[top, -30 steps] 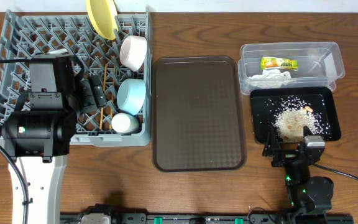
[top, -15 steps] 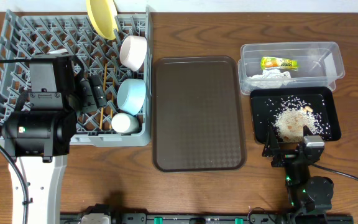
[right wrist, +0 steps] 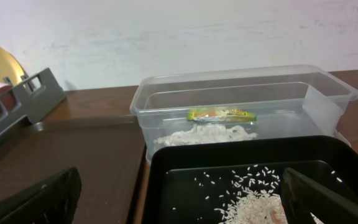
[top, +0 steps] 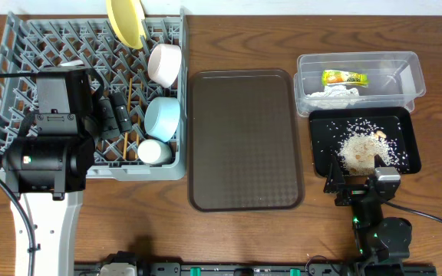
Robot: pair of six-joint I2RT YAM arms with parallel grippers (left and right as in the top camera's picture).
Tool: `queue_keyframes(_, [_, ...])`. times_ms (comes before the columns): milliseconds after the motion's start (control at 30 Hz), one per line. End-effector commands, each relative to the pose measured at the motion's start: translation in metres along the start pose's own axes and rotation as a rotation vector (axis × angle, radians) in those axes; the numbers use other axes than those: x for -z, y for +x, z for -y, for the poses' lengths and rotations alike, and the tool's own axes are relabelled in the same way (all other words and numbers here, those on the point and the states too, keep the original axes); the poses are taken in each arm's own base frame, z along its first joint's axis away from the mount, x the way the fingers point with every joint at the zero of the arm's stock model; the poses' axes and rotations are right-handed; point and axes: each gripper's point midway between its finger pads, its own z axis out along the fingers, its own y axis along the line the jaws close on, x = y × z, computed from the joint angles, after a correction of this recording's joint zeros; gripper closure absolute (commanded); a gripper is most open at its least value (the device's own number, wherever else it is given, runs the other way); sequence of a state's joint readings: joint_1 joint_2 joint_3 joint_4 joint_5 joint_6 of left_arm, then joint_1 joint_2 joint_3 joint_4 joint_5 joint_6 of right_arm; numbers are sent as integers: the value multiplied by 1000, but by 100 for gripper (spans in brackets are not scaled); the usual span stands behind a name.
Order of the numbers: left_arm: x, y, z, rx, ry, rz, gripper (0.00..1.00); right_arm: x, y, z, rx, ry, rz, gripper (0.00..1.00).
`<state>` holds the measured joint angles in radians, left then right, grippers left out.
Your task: Sort waste into correct bins and load items into the dishwasher
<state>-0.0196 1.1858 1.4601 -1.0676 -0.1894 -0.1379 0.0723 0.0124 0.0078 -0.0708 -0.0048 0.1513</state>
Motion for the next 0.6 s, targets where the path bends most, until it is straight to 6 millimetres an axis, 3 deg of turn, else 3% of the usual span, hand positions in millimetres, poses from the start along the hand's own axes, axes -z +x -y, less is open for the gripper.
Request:
queue_keyframes(0, [-2,3,-1,6,-6,-5,4,0,1,-4,11,-17,-2,1])
queue_keyframes(233, [-14,2,7,63,71,214,4,0,1,-4,11,-17,-2,1])
queue_keyframes(567, [-22,47,12,128,211,558,4,0,1,-4,11,-17,-3,1])
